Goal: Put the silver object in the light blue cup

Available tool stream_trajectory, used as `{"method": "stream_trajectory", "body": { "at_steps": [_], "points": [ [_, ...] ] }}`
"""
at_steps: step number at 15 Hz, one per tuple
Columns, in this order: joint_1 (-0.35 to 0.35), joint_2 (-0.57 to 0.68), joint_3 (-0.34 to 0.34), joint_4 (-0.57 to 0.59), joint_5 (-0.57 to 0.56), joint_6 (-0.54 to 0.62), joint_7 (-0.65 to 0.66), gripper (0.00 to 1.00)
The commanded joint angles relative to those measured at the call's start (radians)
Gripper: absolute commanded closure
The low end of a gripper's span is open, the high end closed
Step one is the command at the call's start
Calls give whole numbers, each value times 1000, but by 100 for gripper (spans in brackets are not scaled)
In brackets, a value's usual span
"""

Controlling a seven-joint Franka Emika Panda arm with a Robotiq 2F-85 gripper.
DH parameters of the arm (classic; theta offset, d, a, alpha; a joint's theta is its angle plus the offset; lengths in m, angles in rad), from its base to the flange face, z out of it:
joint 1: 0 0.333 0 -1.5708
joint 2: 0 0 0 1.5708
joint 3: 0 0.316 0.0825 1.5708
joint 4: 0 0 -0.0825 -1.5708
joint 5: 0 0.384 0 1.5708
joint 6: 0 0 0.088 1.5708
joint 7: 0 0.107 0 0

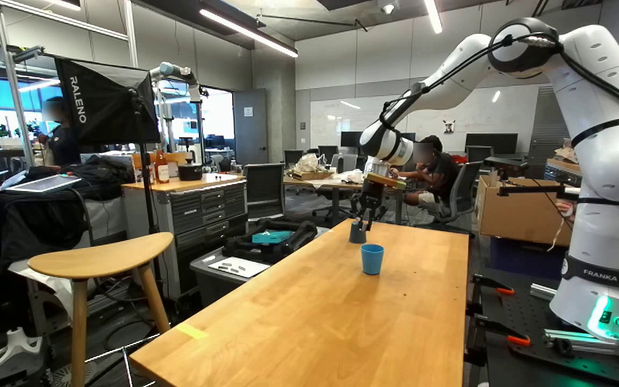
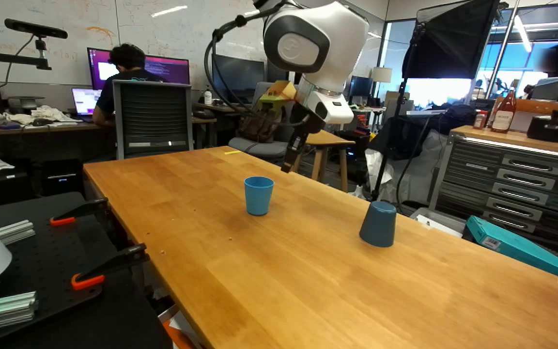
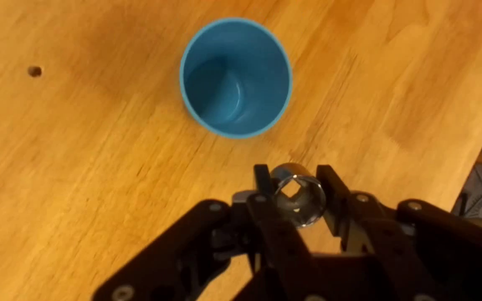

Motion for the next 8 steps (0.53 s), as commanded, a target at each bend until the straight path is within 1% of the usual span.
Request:
{"method": "stream_trajectory", "body": {
  "at_steps": [1,4,8],
  "points": [
    [-4,-100,5,-50,70,-112,-67,92],
    [11,-109,-3,-66,104,-142,-87,92],
    [27,-63,-10,-78,120,-122,-77,92]
  ]
}}
